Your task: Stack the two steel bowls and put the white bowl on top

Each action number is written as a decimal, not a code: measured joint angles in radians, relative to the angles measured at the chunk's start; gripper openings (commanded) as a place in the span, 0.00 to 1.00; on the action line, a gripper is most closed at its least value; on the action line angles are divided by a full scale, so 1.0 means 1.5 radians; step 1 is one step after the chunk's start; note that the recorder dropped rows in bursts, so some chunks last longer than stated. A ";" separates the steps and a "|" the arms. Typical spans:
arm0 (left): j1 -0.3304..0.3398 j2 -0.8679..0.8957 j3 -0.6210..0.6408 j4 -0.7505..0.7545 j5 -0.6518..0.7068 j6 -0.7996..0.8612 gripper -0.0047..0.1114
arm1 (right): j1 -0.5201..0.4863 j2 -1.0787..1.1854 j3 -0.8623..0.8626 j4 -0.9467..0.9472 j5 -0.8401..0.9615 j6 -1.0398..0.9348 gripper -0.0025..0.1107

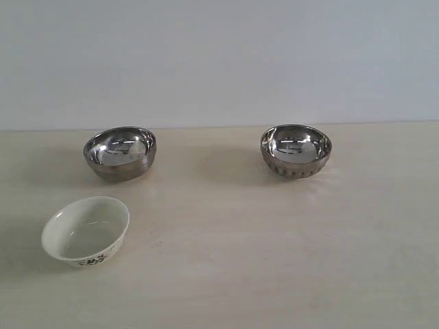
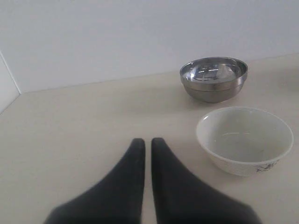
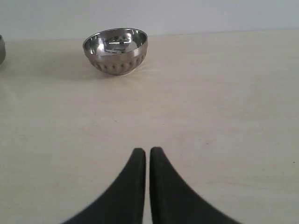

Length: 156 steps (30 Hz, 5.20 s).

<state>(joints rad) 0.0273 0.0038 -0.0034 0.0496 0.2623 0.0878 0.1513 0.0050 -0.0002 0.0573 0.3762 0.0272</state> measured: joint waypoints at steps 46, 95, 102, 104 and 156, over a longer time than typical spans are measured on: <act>0.000 0.000 0.000 0.000 0.000 0.000 0.07 | 0.000 0.000 0.000 0.000 0.000 0.000 0.02; 0.000 0.000 0.000 0.000 0.000 0.000 0.07 | 0.000 0.039 -0.135 0.298 -0.146 0.140 0.02; 0.000 0.000 0.000 0.000 0.000 0.000 0.07 | 0.000 0.261 -0.350 0.364 -0.061 -0.022 0.02; 0.000 0.000 0.000 0.000 0.000 0.000 0.07 | 0.000 0.340 -0.414 0.426 -0.020 -0.109 0.02; 0.000 0.000 0.000 0.000 0.000 0.000 0.07 | 0.315 1.574 -1.455 0.185 0.230 0.139 0.48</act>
<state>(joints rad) 0.0273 0.0038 -0.0034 0.0496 0.2623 0.0878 0.6236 2.3659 -2.1830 0.3342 0.7207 0.2355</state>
